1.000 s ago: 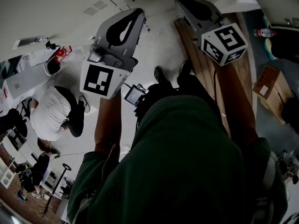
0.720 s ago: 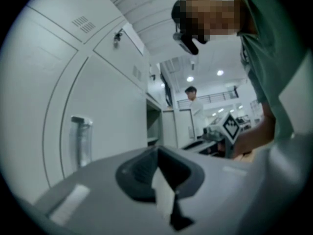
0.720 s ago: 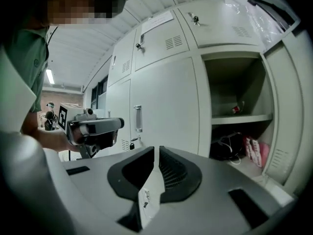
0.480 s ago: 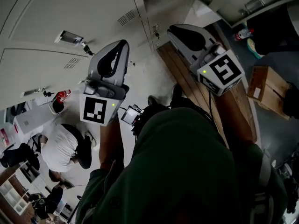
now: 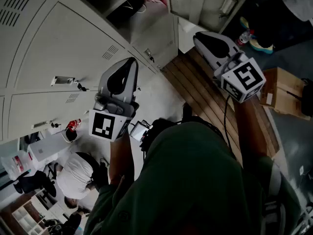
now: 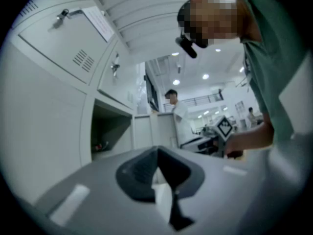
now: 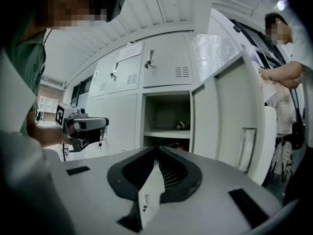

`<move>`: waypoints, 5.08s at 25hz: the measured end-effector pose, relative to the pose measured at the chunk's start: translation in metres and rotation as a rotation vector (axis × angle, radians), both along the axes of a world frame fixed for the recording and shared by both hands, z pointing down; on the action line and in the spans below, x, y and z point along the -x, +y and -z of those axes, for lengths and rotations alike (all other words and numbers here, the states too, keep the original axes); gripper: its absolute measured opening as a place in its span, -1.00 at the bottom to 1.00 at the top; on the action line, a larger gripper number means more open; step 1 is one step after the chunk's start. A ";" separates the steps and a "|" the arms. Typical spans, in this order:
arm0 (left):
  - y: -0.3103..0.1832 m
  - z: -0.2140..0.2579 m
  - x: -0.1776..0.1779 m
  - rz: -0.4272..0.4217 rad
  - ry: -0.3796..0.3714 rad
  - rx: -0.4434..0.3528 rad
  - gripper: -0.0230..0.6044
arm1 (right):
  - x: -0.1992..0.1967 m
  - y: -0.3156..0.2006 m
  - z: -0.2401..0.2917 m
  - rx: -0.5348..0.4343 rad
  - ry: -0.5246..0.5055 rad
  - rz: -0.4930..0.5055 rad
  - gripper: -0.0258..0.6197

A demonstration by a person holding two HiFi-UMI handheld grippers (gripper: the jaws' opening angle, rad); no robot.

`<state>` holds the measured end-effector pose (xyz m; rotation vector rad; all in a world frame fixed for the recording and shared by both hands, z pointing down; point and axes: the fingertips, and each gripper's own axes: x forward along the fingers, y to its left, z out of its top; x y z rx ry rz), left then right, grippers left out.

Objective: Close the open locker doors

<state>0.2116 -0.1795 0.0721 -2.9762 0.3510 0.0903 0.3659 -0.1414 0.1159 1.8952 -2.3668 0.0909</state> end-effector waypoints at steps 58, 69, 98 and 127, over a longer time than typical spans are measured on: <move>-0.005 -0.042 -0.010 0.010 -0.098 0.088 -0.93 | -0.001 -0.011 -0.003 -0.008 0.073 0.281 -0.73; -0.042 -0.040 0.058 0.112 -0.055 0.101 -0.93 | 0.079 -0.074 -0.006 0.011 0.101 0.381 -0.76; -0.122 -0.051 0.142 0.107 -0.044 0.106 -0.93 | 0.131 -0.224 -0.024 0.078 0.063 0.148 -0.87; -0.034 -0.058 0.095 -0.232 -0.067 0.067 -0.93 | 0.149 -0.018 0.058 -0.086 -0.046 0.072 -0.91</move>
